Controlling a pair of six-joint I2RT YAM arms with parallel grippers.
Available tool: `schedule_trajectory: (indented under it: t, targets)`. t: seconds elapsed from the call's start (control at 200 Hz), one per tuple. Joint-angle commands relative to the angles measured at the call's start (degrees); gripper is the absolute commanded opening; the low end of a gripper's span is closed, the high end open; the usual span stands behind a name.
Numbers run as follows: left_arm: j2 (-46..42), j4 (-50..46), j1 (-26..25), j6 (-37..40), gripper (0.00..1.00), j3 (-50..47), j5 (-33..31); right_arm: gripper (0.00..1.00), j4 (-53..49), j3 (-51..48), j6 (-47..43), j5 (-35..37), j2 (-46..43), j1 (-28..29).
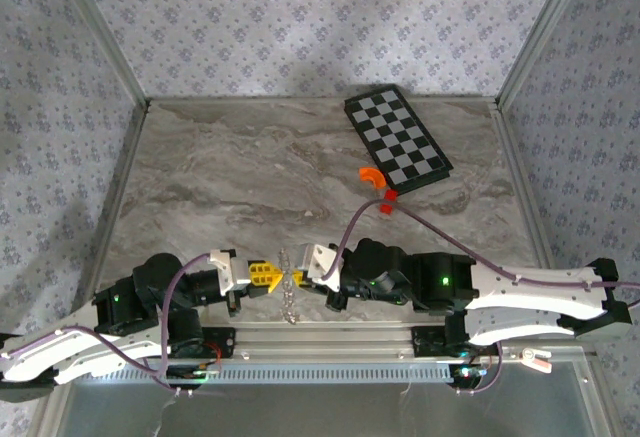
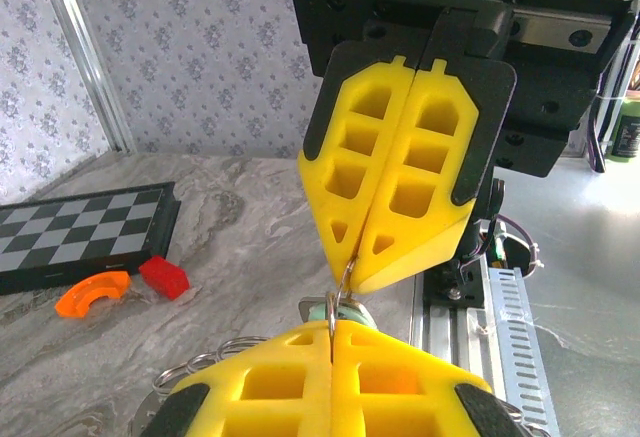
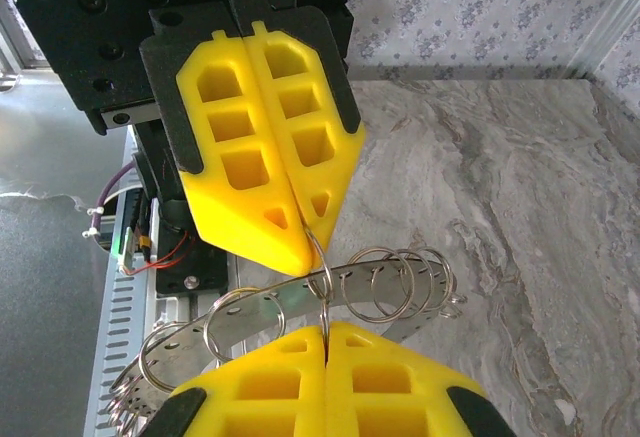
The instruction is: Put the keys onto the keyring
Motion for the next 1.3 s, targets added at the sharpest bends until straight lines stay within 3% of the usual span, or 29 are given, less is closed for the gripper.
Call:
schedule_trajectory:
  t: [0.0, 0.78, 1.299]
  targets:
    - [-0.4, 3.64, -0.18, 0.03, 0.0, 0.19, 0.88, 0.0, 2.57, 0.41, -0.26, 0.54, 0.19, -0.43]
    - [-0.27, 3.36, -0.22, 0.11, 0.0, 0.33, 0.96, 0.0, 3.84, 0.7, 0.35, -1.51, 0.65, -0.82]
    - [0.09, 4.14, -0.26, 0.67, 0.0, 0.61, 0.92, 0.0, -0.82, 0.69, 1.85, -1.06, -1.05, -1.08]
